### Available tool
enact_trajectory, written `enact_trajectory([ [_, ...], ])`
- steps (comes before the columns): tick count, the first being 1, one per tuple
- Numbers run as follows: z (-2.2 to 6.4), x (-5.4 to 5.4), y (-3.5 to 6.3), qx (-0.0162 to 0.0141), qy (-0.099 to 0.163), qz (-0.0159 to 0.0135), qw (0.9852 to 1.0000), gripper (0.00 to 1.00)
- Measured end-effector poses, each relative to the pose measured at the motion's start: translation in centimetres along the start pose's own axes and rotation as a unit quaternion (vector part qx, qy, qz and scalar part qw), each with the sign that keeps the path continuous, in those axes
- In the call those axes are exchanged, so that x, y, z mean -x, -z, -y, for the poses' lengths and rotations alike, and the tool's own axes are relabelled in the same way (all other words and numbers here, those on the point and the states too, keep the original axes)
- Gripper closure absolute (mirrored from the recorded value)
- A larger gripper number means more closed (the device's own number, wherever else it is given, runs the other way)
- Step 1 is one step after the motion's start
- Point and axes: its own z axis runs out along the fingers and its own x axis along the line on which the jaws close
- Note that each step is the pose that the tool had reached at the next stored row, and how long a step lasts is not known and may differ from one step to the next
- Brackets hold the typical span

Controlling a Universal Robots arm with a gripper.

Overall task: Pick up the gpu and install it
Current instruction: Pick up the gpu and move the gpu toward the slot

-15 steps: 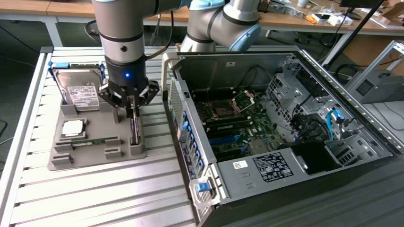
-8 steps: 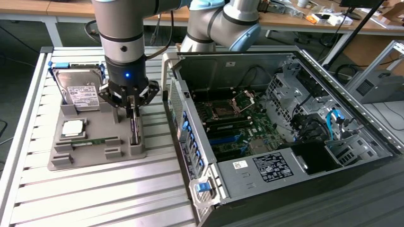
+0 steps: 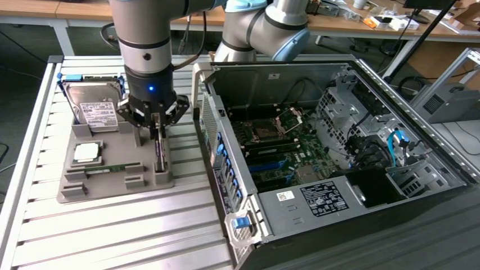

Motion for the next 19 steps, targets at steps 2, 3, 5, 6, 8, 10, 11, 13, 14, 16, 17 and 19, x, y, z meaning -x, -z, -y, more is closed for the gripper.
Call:
enact_trajectory([
  [2,0.00,0.00,0.08,-0.0001,0.000,-0.0001,1.0000,0.73],
  [3,0.00,0.00,0.12,0.0000,0.000,-0.0001,1.0000,0.73],
  [5,0.00,0.00,0.17,0.0000,0.000,0.0000,1.0000,0.73],
  [6,0.00,0.00,0.21,-0.0001,0.000,-0.0001,1.0000,0.73],
  [8,0.00,0.01,0.27,0.0000,0.000,0.0000,1.0000,0.73],
  [10,0.00,0.01,0.32,0.0001,0.000,0.0000,1.0000,0.73],
  [11,0.01,0.01,0.35,0.0000,0.000,-0.0001,1.0000,0.73],
  [13,0.01,0.01,0.40,0.0001,0.000,0.0000,1.0000,0.73],
  [14,0.01,0.01,0.42,0.0001,0.000,0.0000,1.0000,0.73],
  [16,0.01,0.01,0.54,0.0000,0.000,-0.0001,1.0000,0.73],
  [17,0.01,0.01,0.58,0.0000,0.000,-0.0001,1.0000,0.73],
  [19,0.01,0.02,0.66,0.0000,0.000,-0.0001,1.0000,0.73],
])
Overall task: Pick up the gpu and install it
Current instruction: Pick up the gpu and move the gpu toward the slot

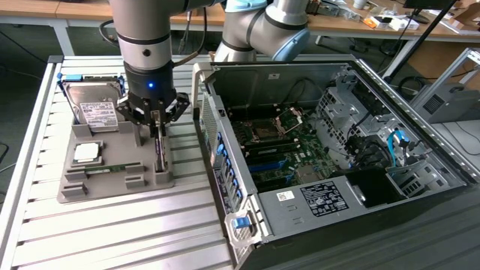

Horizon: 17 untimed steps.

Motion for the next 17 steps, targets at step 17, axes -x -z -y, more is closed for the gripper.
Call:
enact_trajectory([
  [17,0.01,0.03,0.86,0.0000,0.000,0.0000,1.0000,0.73],
])
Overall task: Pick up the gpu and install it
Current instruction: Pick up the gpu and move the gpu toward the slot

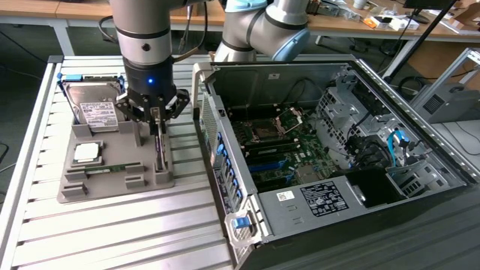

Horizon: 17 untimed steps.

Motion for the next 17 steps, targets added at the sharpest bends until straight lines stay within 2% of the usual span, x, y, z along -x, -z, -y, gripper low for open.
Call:
enact_trajectory([
  [17,0.02,0.03,1.01,0.0000,0.000,0.0000,1.0000,0.73],
])
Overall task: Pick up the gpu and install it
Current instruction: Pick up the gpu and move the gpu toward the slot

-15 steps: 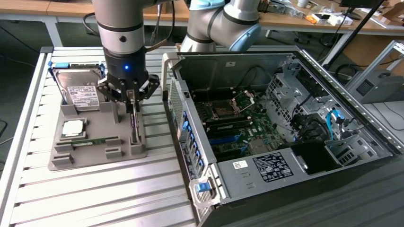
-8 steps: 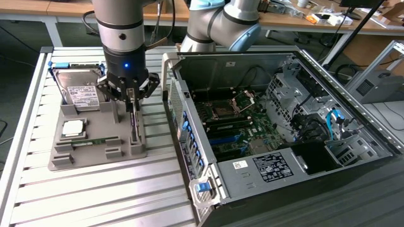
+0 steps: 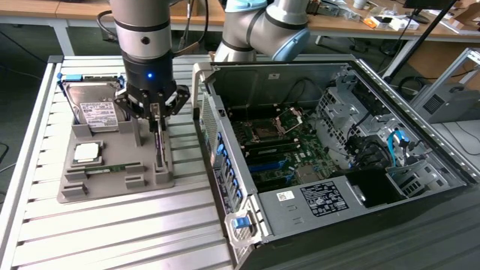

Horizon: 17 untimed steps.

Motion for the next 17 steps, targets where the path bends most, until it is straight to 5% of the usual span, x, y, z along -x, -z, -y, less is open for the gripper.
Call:
enact_trajectory([
  [17,0.03,0.0,1.57,0.0000,0.000,0.0000,1.0000,0.73],
])
